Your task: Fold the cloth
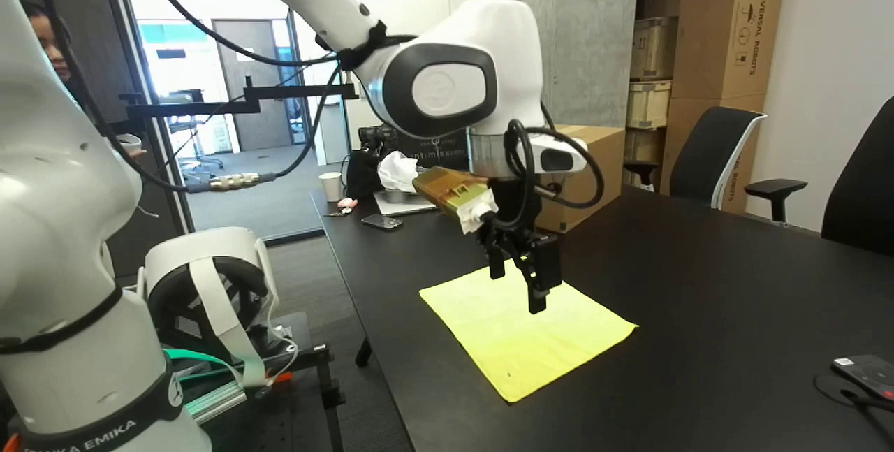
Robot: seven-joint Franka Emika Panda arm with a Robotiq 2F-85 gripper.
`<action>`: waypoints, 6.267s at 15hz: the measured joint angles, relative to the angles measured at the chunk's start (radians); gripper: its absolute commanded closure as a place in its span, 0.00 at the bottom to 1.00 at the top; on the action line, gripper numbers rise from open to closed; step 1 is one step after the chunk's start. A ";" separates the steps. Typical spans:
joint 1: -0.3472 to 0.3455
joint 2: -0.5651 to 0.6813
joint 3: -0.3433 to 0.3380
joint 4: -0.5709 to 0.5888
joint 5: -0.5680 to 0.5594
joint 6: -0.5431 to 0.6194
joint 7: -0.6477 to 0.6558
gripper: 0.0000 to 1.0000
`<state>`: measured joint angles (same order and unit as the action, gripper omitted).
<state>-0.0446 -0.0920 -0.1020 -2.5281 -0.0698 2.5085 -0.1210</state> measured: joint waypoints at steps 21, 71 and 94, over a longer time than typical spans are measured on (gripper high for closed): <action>0.015 0.622 0.051 0.162 0.027 0.461 0.190 0.00; 0.105 0.713 0.028 0.660 0.073 0.168 0.266 0.94; 0.237 1.065 -0.116 1.174 -0.041 0.038 0.413 0.00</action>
<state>0.1921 0.9733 -0.2179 -1.3538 -0.1103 2.5464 0.2915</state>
